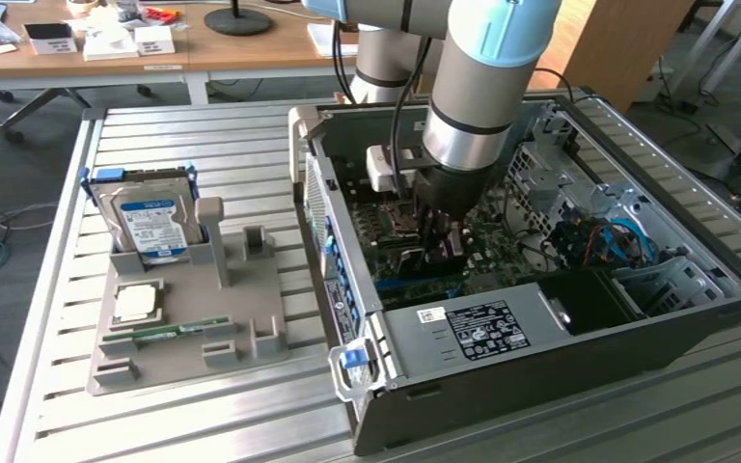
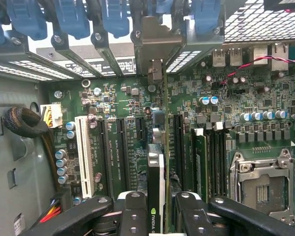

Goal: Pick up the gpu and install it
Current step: 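Insert the gpu into the slot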

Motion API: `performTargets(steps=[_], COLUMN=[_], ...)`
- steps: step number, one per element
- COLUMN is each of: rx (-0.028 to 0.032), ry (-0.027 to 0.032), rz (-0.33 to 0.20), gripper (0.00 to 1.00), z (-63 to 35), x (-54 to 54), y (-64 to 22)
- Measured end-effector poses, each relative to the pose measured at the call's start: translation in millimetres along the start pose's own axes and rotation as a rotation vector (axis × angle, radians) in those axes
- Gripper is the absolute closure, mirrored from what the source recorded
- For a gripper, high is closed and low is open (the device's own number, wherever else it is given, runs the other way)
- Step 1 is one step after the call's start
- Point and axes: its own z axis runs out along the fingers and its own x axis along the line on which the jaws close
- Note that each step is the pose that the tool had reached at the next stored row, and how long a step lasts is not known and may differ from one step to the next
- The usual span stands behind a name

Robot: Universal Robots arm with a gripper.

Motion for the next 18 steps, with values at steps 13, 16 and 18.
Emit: performTargets(steps=[13, 16, 18], rx=[-0.0001, -0.0001, -0.0001], ry=[-0.0011, -0.0008, -0.0009], rz=[0.0, 0.0, 0.0], gripper=[0.73, 0.73, 0.73], z=[-1.7, -1.8, -1.8], x=[-0.2, -0.2, -0.2], y=[-0.1, -0.1, -0.1])
